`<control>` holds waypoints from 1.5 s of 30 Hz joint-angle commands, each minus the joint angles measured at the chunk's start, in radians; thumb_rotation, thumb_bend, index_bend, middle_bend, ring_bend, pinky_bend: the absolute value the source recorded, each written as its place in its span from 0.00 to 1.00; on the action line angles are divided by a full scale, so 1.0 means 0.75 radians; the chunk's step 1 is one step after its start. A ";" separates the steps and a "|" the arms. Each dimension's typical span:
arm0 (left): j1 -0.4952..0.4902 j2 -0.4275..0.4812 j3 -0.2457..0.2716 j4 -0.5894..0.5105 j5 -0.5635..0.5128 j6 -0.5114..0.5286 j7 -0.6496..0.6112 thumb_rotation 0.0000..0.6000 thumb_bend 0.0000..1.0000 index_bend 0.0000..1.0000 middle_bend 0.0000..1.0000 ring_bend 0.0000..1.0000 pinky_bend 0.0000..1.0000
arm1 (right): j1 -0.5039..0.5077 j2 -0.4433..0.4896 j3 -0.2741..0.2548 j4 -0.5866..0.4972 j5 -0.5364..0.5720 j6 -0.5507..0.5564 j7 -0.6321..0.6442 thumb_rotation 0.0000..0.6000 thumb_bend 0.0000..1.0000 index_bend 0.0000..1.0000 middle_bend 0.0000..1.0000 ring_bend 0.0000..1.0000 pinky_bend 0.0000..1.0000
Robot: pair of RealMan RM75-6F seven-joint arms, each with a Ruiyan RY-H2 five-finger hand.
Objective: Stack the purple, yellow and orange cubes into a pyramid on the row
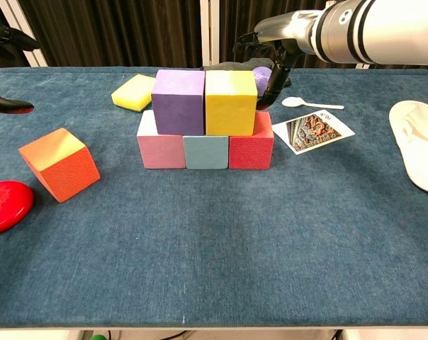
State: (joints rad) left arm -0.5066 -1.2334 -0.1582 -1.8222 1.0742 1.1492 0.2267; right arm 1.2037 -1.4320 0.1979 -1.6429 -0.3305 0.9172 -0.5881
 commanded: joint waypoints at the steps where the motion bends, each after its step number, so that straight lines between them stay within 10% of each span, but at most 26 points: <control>1: 0.001 -0.001 0.002 0.002 0.002 -0.002 -0.004 0.75 0.12 0.12 0.08 0.11 0.12 | 0.005 -0.003 0.003 -0.001 0.009 0.000 -0.005 1.00 0.17 0.03 0.06 0.02 0.00; 45: -0.022 -0.022 0.014 0.036 -0.044 -0.055 0.035 0.74 0.12 0.12 0.08 0.11 0.12 | 0.079 -0.107 0.004 0.192 -0.017 0.006 -0.131 1.00 0.18 0.03 0.10 0.02 0.00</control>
State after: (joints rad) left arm -0.5224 -1.2494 -0.1481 -1.7955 1.0412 1.1081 0.2527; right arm 1.2625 -1.5121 0.2005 -1.4988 -0.3432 0.9215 -0.6864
